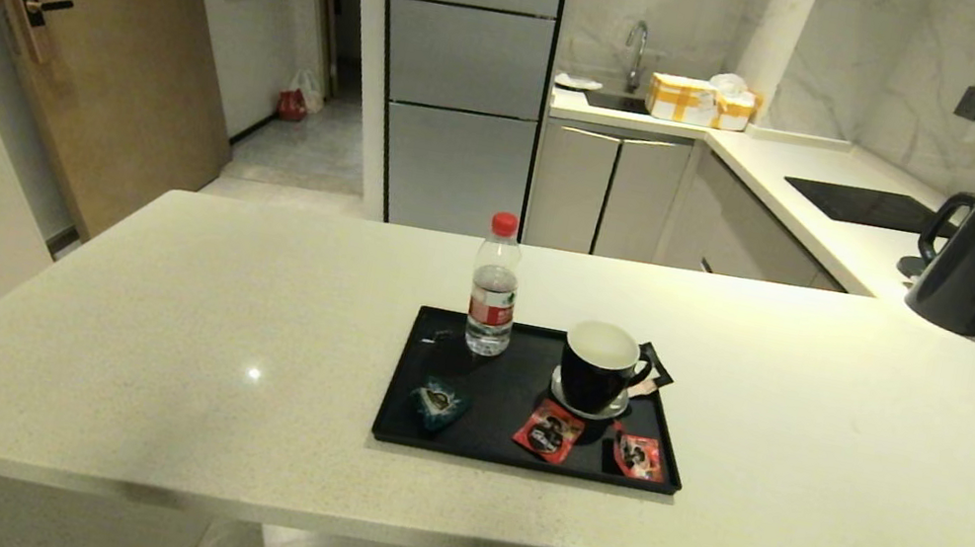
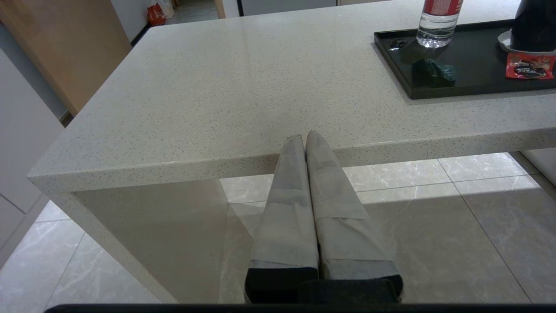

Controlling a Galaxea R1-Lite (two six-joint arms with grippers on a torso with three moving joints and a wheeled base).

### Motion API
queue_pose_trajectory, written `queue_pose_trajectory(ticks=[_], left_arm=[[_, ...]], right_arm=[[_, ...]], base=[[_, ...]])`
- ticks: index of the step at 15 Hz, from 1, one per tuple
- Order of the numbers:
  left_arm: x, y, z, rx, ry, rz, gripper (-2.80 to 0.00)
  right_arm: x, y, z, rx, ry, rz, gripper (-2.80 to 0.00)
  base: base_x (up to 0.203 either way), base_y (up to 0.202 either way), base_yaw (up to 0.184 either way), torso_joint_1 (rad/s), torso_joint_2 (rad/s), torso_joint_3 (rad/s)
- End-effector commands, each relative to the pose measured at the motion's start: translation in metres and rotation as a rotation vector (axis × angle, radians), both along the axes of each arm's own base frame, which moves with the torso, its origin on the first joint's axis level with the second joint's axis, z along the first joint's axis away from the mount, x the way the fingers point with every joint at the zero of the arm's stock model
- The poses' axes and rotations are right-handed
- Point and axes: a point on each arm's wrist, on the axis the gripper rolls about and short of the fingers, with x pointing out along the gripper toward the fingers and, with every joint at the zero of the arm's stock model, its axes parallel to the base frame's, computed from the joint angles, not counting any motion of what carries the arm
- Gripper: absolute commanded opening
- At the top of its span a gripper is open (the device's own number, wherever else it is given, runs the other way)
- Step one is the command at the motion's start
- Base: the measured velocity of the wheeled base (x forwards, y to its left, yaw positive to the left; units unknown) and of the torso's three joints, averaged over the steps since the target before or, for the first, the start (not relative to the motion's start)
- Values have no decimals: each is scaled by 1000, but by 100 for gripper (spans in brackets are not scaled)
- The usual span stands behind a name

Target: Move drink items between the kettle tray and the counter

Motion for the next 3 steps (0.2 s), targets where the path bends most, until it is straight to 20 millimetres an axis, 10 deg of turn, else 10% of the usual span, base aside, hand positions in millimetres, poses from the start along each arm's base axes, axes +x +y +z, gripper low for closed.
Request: queue_pose_trajectory(ticks=[1,3], left_arm=[[0,0,0,0,-1,-1,-280],[0,0,0,0,-1,-1,-280]], right_arm=[[0,0,0,0,2,1,-280],[0,0,-1,10,8,-10,-280]], base=[[0,0,0,0,0,0],[0,0,0,0,0,0]])
